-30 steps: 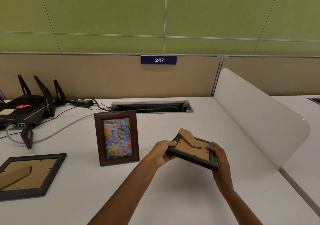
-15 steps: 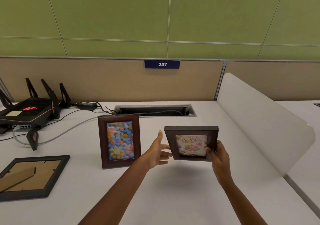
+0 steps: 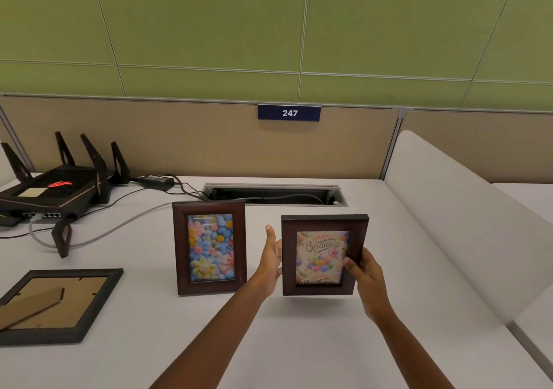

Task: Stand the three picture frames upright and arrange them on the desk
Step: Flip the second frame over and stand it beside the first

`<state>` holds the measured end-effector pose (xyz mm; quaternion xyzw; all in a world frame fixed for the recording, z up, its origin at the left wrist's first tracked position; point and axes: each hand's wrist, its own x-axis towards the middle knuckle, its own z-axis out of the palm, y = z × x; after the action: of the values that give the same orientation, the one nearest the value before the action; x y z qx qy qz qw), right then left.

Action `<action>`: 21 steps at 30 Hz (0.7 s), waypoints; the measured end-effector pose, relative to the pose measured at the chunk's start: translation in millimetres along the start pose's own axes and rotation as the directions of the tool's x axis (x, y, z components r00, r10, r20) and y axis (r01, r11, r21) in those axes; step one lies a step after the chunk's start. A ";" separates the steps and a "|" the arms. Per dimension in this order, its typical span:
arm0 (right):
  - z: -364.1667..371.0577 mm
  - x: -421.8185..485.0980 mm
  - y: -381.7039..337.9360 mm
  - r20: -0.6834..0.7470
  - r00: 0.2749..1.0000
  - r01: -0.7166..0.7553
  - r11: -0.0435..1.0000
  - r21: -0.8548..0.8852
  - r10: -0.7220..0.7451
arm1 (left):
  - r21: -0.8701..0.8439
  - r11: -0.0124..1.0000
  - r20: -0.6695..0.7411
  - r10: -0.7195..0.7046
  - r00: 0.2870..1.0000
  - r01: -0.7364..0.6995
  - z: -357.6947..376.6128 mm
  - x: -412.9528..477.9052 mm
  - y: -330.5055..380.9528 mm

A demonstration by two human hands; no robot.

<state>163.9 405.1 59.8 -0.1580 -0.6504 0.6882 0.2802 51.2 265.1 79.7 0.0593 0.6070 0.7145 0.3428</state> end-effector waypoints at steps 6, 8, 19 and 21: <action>5.8 17.1 5.9 0.007 0.999 -0.034 0.999 0.013 0.034 | -0.106 0.994 0.007 0.036 0.999 -0.035 -0.1 11.1 -0.7; 6.7 21.6 8.5 0.025 0.998 -0.049 0.999 0.013 0.049 | -0.138 0.990 0.001 0.031 1.000 -0.031 -1.4 14.8 -1.6; 12.7 36.5 18.8 0.051 0.986 -0.158 0.985 -0.062 0.162 | -0.095 0.995 -0.094 -0.036 0.995 0.027 -2.9 29.6 -11.3; 12.6 38.2 18.6 0.054 0.984 -0.169 0.984 -0.065 0.172 | -0.095 0.995 -0.108 -0.043 0.993 0.033 -2.9 32.1 -12.5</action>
<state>123.0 417.6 48.4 -0.2009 -0.6630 0.6941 0.1958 30.6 281.0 57.0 -0.0077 0.5923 0.7373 0.3248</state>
